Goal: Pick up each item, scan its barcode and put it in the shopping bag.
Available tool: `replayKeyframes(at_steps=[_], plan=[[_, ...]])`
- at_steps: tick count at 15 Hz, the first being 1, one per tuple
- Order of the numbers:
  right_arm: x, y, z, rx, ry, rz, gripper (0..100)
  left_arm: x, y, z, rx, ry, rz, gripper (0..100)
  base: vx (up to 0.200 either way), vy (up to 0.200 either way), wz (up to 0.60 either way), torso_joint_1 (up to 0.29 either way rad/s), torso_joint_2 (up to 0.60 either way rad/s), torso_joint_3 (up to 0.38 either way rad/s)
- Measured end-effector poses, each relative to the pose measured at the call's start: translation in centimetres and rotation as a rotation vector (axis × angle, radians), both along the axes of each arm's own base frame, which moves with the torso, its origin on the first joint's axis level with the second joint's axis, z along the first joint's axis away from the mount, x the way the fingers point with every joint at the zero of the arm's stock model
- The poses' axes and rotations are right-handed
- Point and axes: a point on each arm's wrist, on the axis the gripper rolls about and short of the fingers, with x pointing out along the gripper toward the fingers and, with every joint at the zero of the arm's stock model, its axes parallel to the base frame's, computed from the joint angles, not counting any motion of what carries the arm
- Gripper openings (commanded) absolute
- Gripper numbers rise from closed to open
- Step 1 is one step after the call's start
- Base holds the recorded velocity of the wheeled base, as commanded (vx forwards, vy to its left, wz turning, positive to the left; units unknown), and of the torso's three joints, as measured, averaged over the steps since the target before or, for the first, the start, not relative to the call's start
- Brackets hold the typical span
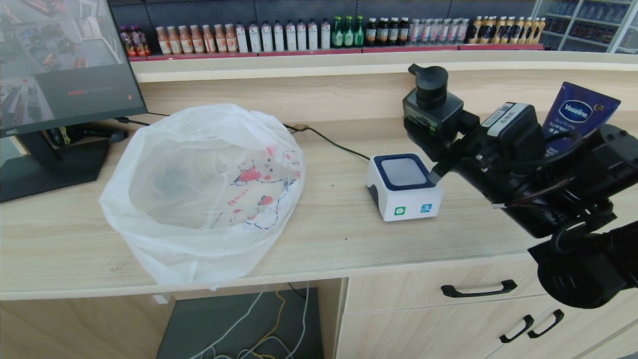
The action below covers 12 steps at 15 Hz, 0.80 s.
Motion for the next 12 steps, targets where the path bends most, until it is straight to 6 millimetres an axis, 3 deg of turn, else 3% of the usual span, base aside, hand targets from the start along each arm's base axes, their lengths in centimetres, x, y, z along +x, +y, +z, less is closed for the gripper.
replayKeyframes(at_steps=[4, 12], plan=[[-1.0, 0.1, -0.8, 0.289, 0.263, 0.066, 0, 0.0, 0.0, 0.0, 0.005, 0.000, 0.000, 100, 0.000, 0.000, 0.00, 0.000, 0.00, 0.000], [-2.9, -0.7, -1.3, 0.461, 0.358, -0.058, 0, 0.0, 0.0, 0.0, 0.006, 0.000, -0.001, 100, 0.000, 0.000, 0.00, 0.000, 0.00, 0.000]])
